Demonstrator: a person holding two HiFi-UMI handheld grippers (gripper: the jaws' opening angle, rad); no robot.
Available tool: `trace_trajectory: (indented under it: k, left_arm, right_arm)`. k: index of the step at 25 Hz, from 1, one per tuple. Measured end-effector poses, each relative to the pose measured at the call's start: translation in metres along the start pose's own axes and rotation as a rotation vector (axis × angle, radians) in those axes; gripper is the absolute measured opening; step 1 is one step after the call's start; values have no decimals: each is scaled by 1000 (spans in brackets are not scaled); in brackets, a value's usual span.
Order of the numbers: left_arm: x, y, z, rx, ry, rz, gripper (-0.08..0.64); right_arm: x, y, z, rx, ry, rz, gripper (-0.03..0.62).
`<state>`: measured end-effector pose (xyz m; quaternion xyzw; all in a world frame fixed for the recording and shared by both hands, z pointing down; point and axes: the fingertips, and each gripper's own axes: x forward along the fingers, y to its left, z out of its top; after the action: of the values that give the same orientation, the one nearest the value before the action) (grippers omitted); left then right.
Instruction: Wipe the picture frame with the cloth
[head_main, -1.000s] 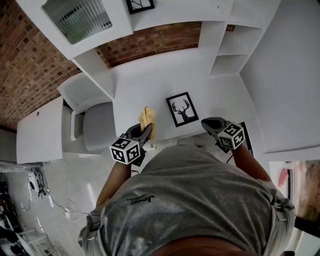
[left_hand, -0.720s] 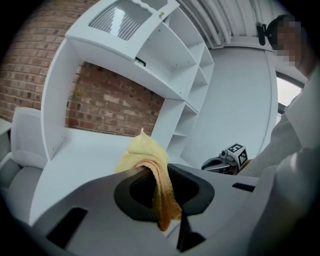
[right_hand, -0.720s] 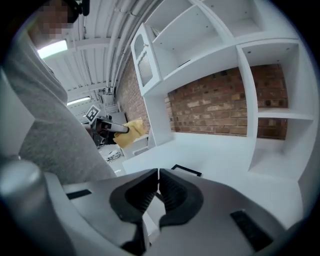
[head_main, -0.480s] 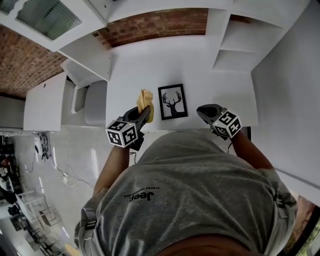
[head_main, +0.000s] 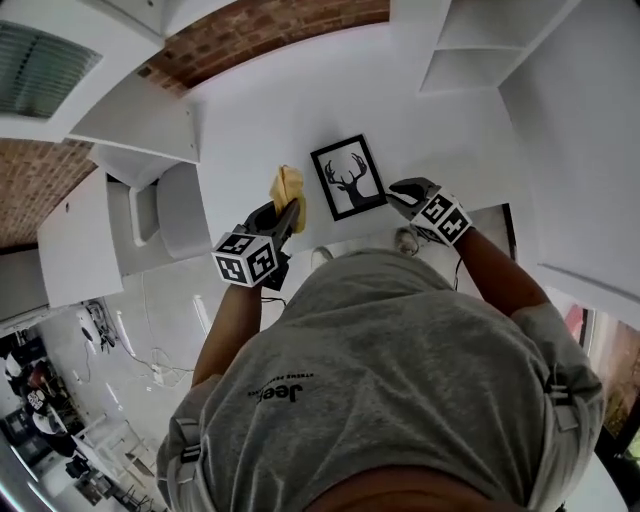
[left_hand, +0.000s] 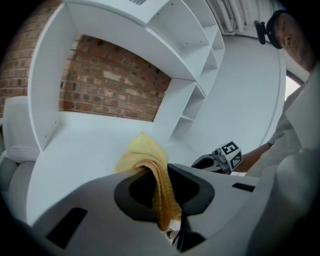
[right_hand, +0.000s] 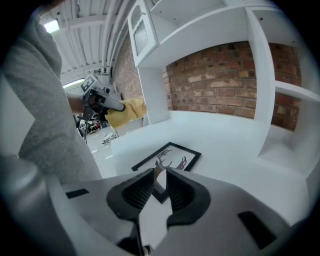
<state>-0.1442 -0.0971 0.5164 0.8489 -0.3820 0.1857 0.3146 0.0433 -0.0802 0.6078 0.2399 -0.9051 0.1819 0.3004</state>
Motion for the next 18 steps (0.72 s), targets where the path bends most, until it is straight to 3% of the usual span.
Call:
trace_trajectory:
  k: [6,18]
  left_arm:
    - [15,25,-16,20,58,-35,66]
    - [15,30,-34,6,86,2,66]
  right_arm:
    - [44,1,-33,-33,100,-76,135]
    - [77,-6,-61,-54,158,-137,152]
